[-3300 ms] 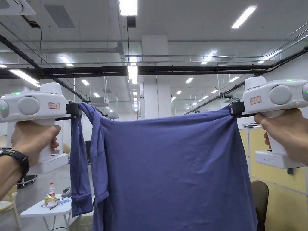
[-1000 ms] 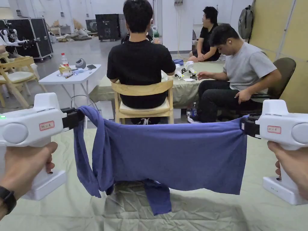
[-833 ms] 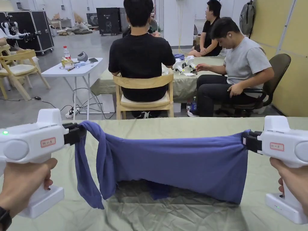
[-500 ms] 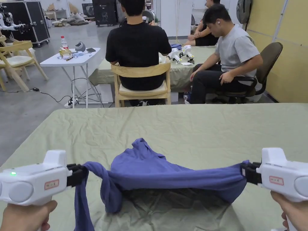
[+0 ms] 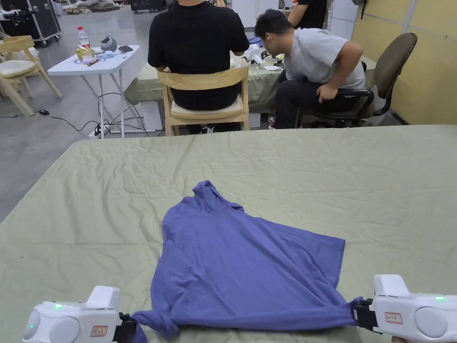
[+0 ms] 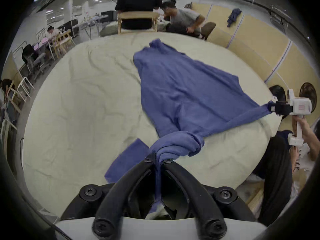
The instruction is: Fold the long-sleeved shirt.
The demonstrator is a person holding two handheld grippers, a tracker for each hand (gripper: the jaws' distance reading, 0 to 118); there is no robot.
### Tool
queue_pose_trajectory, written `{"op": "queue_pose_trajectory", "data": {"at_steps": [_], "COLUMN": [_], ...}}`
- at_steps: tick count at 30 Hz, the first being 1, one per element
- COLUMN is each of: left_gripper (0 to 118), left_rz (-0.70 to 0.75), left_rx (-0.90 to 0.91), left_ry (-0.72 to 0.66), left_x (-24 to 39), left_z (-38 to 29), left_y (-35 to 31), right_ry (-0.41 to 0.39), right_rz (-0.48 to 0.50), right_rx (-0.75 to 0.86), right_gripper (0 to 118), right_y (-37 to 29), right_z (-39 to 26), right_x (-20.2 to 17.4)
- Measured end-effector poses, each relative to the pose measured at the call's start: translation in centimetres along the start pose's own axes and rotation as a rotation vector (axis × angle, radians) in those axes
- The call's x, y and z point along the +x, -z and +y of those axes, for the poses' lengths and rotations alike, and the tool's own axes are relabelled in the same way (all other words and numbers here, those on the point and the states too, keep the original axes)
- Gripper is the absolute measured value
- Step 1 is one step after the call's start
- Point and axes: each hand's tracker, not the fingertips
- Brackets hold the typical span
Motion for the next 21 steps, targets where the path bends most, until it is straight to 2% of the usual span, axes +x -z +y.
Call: {"op": "queue_pose_trajectory", "data": {"at_steps": [2, 4, 5, 6, 7, 10, 13, 17, 21], "left_gripper": [4, 12, 21, 44, 53, 52, 52, 49, 7], "left_rz": [-0.008, -0.002, 0.036, 0.062, 0.069, 0.084, 0.014, 0.075, 0.046], "left_rx": [-0.006, -0.011, -0.006, 0.006, 0.014, 0.046, 0.148, 0.24, 0.378], "left_ry": [-0.011, -0.031, -0.041, -0.042, -0.045, -0.086, -0.028, -0.09, -0.081], "left_x": [-0.1, -0.2, -0.1, 0.0, 0.4, 1.3, 2.5, 3.5, 4.7], "left_z": [-0.2, -0.3, -0.2, -0.2, -0.5, -0.2, 0.5, 3.0, 5.1], "left_y": [0.2, 0.4, 0.5, 0.4, 0.2, -1.5, -3.9, -6.3, -8.2], "right_ry": [0.025, 0.05, 0.046, 0.031, 0.009, -0.059, -0.046, -0.012, -0.001], "right_rz": [0.015, 0.033, 0.013, -0.007, -0.029, -0.041, -0.036, -0.063, -0.077], "right_rx": [-0.022, -0.054, -0.059, -0.074, -0.076, -0.046, 0.02, 0.141, 0.235], "right_gripper": [8, 13, 22, 46, 62, 63, 63, 61, 30], "right_y": [0.3, 0.9, 1.2, 1.3, 1.3, 0.0, -2.1, -5.1, -7.5], "right_z": [-0.4, -0.4, -0.6, -0.6, -0.7, -0.7, 0.4, 2.0, 2.6], "right_x": [-0.1, 0.0, -0.1, -0.2, -0.4, -1.2, -1.5, -2.1, -3.0]}}
